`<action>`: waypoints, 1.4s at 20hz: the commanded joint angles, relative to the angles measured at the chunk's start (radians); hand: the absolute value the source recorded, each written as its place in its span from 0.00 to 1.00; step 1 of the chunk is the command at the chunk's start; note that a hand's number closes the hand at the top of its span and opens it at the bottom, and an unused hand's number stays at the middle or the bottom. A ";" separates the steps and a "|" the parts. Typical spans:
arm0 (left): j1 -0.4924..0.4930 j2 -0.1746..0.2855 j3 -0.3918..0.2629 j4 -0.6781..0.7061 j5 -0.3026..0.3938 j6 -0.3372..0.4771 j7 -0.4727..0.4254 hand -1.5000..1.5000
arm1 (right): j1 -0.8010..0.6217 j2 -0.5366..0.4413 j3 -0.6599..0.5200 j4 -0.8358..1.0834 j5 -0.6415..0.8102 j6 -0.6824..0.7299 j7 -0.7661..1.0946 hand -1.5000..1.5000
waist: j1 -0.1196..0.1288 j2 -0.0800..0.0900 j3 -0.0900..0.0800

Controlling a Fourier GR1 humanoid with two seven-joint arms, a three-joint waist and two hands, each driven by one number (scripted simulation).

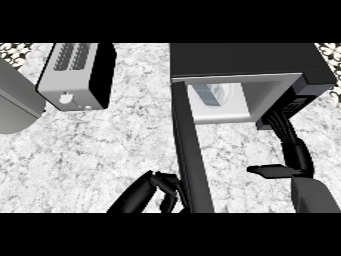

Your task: Pick up the milk, place it into the microwave and close the microwave

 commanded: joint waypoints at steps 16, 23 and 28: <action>-0.378 -0.006 -0.508 0.354 0.270 0.512 0.009 1.00 | 0.478 -0.106 -0.032 -0.794 -0.301 0.282 0.304 0.00 | -0.042 0.015 -0.001; -0.515 -0.006 -0.517 0.386 0.437 0.709 -0.035 1.00 | 0.443 -0.140 -0.031 -0.886 -0.382 0.324 0.392 0.00 | -0.071 0.025 -0.002; -0.563 -0.006 -0.493 0.411 0.520 0.796 -0.109 1.00 | 0.478 -0.160 -0.009 -0.956 -0.455 0.413 0.407 0.00 | -0.116 0.030 -0.004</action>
